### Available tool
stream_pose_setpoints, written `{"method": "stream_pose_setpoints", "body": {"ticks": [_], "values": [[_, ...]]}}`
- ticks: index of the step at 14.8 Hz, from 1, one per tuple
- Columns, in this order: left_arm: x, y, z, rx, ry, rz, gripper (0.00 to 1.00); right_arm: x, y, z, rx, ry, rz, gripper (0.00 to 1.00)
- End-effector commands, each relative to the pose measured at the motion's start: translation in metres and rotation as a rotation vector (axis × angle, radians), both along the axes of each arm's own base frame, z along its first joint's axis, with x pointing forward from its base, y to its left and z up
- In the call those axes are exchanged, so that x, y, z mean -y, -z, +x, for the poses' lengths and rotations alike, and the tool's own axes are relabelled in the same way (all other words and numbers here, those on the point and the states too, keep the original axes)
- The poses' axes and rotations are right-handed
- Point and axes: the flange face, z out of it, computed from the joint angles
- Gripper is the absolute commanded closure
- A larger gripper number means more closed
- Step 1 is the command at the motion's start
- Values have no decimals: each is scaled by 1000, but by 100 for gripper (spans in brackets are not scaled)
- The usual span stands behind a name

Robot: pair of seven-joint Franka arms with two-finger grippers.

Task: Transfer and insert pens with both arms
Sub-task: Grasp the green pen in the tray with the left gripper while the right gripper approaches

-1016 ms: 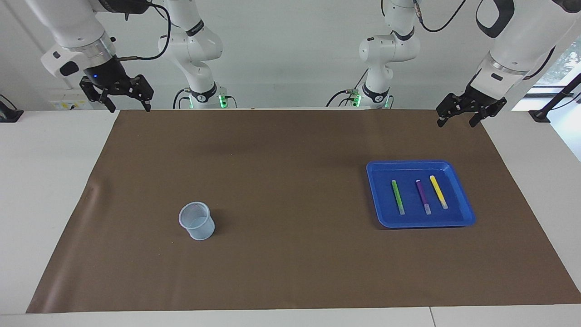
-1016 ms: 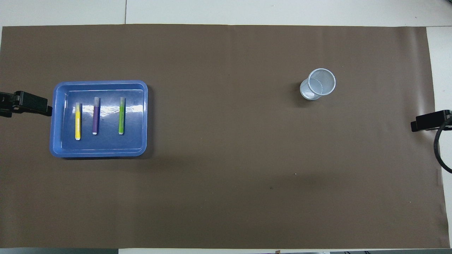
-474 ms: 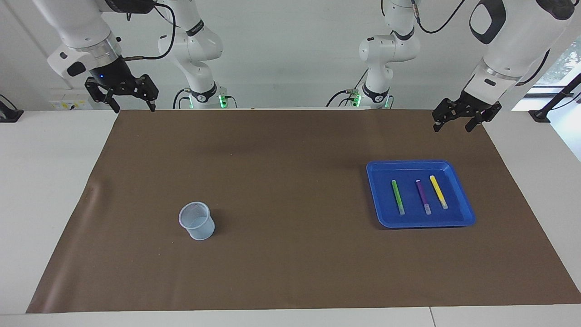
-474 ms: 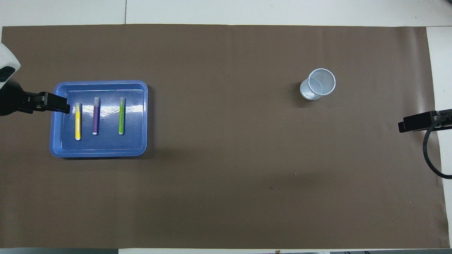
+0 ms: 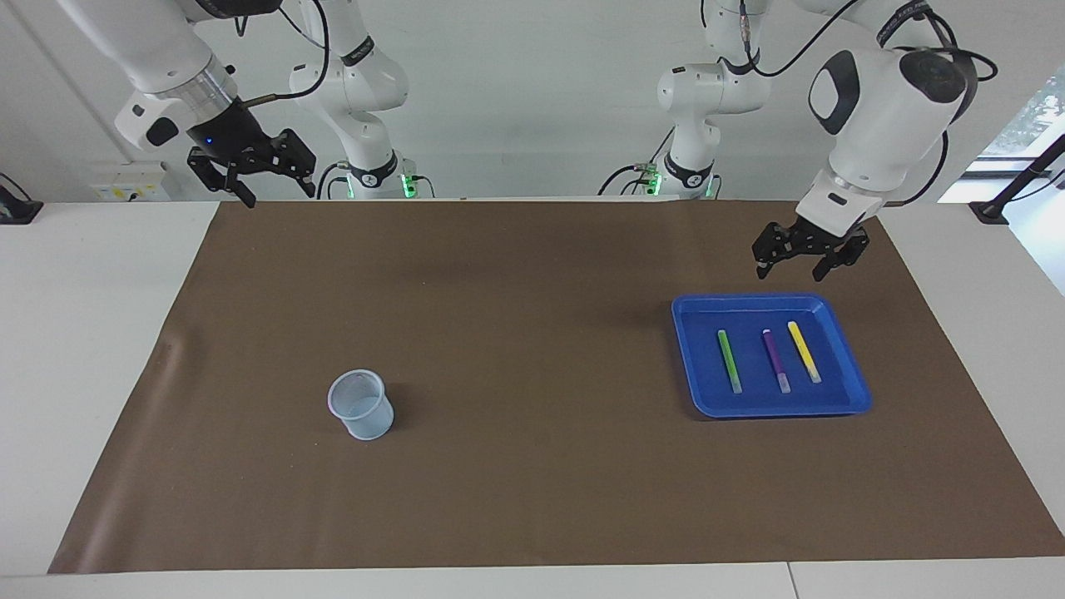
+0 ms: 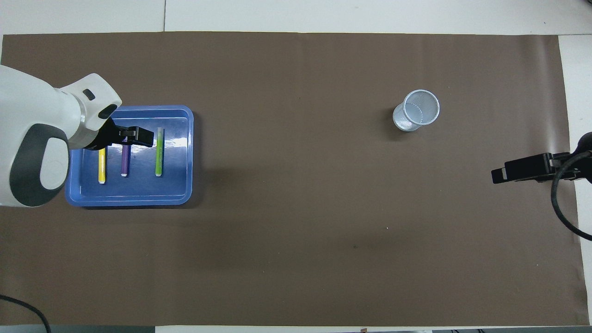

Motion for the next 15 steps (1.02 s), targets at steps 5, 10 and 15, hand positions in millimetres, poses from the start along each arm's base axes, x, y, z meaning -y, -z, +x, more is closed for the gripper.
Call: {"method": "stream_pose_setpoints", "body": {"ticks": [5,10,15], "values": [[1,105,17,25,-18,5,3,-15,40,-23,53,129,175,0],[-7,134,19,13,-24,11,8,-51,64,-4,34,133,289,0],[-13,137,15,5,-10,39,18,-89,108,9,-10,188,418,0]]}}
